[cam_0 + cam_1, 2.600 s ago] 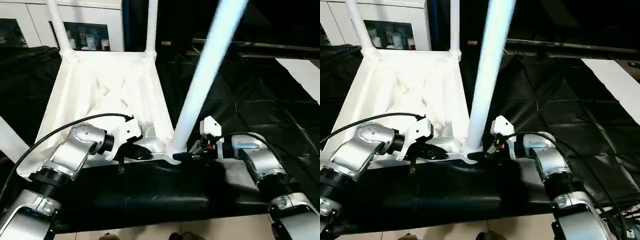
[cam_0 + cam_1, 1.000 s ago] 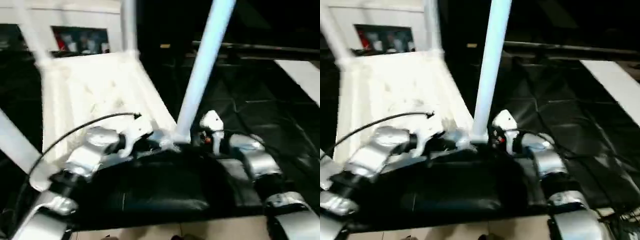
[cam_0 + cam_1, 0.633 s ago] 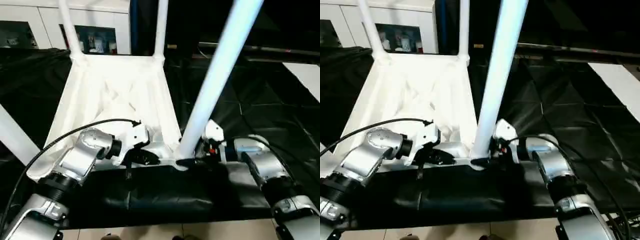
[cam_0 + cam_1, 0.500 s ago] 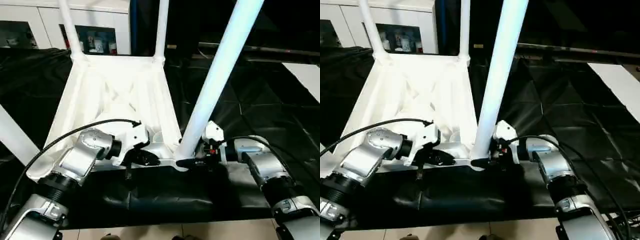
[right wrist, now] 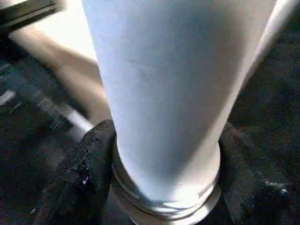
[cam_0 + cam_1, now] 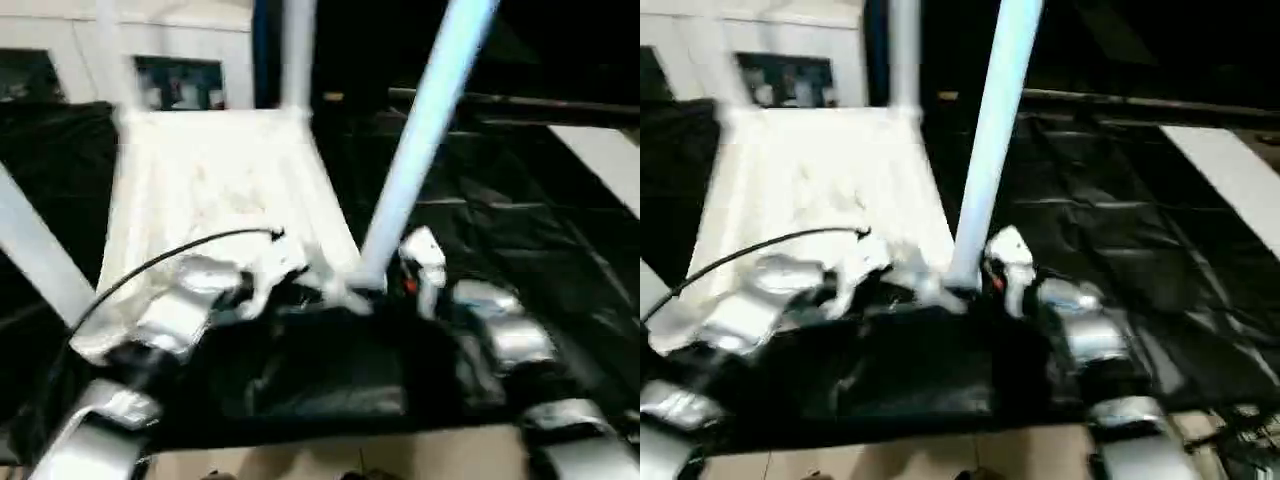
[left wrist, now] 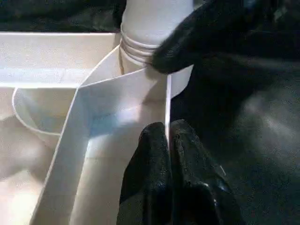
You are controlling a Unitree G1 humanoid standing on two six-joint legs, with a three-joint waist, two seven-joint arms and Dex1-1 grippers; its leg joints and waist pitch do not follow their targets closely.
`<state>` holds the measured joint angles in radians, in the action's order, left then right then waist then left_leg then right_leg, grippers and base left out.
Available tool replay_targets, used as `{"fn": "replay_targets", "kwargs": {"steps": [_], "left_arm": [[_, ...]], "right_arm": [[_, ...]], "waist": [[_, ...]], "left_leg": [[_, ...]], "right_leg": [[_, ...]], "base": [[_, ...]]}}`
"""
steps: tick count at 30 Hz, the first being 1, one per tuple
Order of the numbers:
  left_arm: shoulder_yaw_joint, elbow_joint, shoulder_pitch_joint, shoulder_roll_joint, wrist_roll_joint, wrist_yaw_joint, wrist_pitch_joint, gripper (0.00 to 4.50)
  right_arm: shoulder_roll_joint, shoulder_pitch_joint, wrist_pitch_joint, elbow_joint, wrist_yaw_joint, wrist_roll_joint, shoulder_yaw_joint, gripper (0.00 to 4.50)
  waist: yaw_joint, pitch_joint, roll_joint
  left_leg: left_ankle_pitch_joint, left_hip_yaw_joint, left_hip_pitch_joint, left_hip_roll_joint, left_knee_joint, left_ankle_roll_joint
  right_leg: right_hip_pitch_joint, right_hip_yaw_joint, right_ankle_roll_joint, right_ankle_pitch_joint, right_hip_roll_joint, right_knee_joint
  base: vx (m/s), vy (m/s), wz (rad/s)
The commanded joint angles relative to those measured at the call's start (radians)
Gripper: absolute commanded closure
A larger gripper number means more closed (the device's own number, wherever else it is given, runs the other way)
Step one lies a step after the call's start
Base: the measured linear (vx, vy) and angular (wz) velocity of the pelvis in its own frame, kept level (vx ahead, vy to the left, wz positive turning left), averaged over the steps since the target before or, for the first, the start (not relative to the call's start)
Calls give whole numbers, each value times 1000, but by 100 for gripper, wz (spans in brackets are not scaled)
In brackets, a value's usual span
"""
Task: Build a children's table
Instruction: Rotate leg to tighten
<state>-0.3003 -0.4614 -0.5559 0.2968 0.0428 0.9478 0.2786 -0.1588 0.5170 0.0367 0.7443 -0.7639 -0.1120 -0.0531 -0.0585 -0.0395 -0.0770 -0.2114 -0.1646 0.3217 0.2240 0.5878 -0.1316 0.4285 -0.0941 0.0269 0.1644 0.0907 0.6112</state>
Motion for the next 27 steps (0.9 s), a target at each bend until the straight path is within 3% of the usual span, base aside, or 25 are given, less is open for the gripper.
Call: {"fn": "replay_targets", "kwargs": {"steps": [1, 3, 5, 7, 11, 14, 17, 21, 23, 24, 26, 27], "left_arm": [[-14, -32, -1, -75, 2, -84, 18, 450], [-18, -39, -6, -121, 16, -147, 32, 450], [-27, -42, -6, -164, 40, -208, 40, 450], [-27, -43, -5, -166, 42, -211, 39, 450], [-41, -30, 8, -189, 50, -217, 50, 450], [-37, -20, 16, -180, 52, -199, 53, 450], [-27, -18, 16, -131, 40, -135, 23, 450], [-31, -8, 24, -82, 22, -50, -10, 450], [-36, -1, 28, -65, 16, -18, -18, 450], [-38, 5, 32, -51, 11, 9, -23, 450], [-47, 18, 38, -20, 0, 74, -44, 450], [-52, 35, 43, 9, -14, 136, -38, 450]], "right_arm": [[54, 16, 54, 64, 162, -3, 28, 176], [104, 35, 64, 90, 257, -12, 54, 176], [148, 58, 61, 113, 319, 2, 54, 176], [150, 59, 61, 114, 323, 3, 54, 176], [190, 71, 17, 108, 309, 15, 32, 176], [196, 74, -13, 90, 271, 16, 20, 106], [136, 60, -43, 51, 163, 32, -18, 97], [46, 36, -72, 1, -8, 37, -58, 97], [19, 26, -76, -20, -66, 32, -67, 97], [-3, 16, -71, -44, -118, 18, -71, 97], [-51, -3, -64, -94, -224, -10, -78, 97], [-91, -15, -79, -124, -288, -21, -81, 97]], "waist": [[1, 46, 2], [10, 44, 5], [13, 46, 9], [16, 47, 9], [22, 47, 9], [23, 47, 7], [20, 48, 7], [14, 50, 7], [11, 52, 6], [11, 52, 12], [7, 54, 14], [3, 57, 16]], "left_leg": [[-256, -5, 20, -7, -74, 23], [-284, -4, 17, -9, -73, 23], [-290, -2, 18, -8, -74, 23], [-300, -2, 14, -8, -75, 31], [-298, 1, 21, -2, -82, 42], [-292, 0, 23, -3, -83, 47], [-270, -2, 26, -3, -82, 61], [-242, -7, 23, 0, -79, 78], [-211, -10, 21, 1, -78, 86], [-198, -11, 21, 1, -78, 89], [-166, -11, 24, 4, -77, 101], [-142, -12, 21, 5, -74, 111]], "right_leg": [[-57, 34, 38, 557, 43, -108], [-49, 30, 23, 591, 41, -117], [-50, 28, 18, 588, 42, -117], [-49, 26, 24, 570, 41, -121], [-55, 30, 56, 508, 45, -113], [-57, 32, 65, 492, 45, -110], [-61, 36, 74, 472, 48, -108], [-62, 39, 106, 414, 46, -102], [-62, 43, 131, 360, 45, -95], [-63, 43, 146, 331, 44, -93], [-71, 44, 168, 263, 43, -84], [-71, 45, 197, 204, 42, -74]], "base": [[0, 0, 0], [0, 0, 0], [0, 0, 0], [0, 0, 0], [0, 0, 0], [0, 0, 0], [0, 0, 0], [0, 0, 0], [0, 0, 0], [0, 0, 0], [0, 0, 0], [0, 0, 0]]}}
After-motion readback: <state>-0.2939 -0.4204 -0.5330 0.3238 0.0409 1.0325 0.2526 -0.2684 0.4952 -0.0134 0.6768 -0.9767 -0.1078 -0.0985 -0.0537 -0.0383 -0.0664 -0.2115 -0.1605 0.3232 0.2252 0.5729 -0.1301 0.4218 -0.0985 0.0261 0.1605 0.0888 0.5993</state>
